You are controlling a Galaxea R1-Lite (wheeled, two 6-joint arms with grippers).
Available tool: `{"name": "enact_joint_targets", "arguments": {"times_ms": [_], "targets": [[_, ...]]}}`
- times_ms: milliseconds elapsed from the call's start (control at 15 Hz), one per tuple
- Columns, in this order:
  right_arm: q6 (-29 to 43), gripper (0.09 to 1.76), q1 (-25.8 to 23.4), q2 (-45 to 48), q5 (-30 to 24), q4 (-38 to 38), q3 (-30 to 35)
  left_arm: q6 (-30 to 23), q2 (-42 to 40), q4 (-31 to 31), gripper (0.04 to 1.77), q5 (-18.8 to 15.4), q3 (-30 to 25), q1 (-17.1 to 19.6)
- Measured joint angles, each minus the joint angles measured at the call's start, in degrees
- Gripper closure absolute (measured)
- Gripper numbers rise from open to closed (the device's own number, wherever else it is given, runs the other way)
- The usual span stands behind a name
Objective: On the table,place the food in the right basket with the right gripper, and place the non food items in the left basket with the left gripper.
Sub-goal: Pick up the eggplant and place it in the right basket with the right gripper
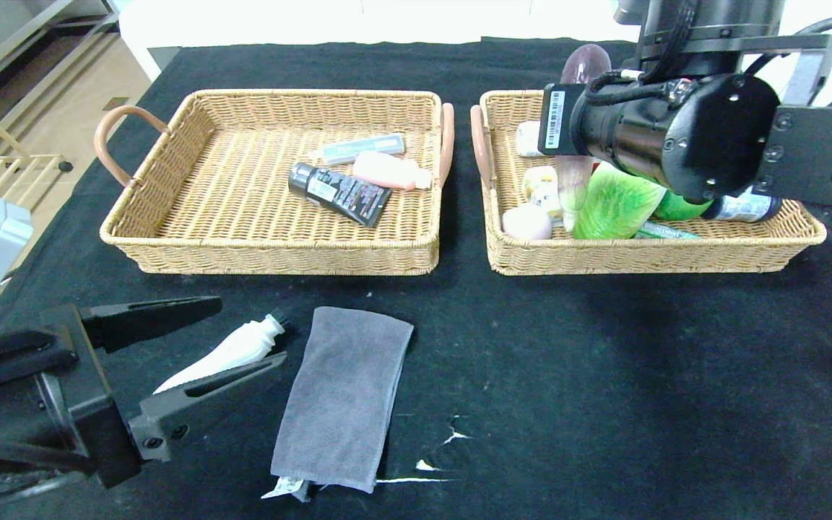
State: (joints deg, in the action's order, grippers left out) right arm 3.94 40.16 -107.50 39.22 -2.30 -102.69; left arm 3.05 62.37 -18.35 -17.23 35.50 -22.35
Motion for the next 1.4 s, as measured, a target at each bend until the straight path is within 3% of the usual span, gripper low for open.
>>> {"name": "enact_joint_targets", "arguments": {"times_ms": [333,1067,1400], "targets": [[-5.39,1.04,-3.15,-4.02,-3.63,-11.20,-0.22,0.00,-0.18,0.00,0.09,0.02,0.09,0.02],[-5.41,1.04,-5.71,-7.33,-5.40,-15.36,-0.09,-0.16,-0.20,0.00,0.09,0.00,0.30,0.22],[-5.32,0.63,-6.06,-7.28,-5.38,-15.27,-0.01,-0.10,-0.20,0.20,0.09,-0.07,0.24,0.16]]}}
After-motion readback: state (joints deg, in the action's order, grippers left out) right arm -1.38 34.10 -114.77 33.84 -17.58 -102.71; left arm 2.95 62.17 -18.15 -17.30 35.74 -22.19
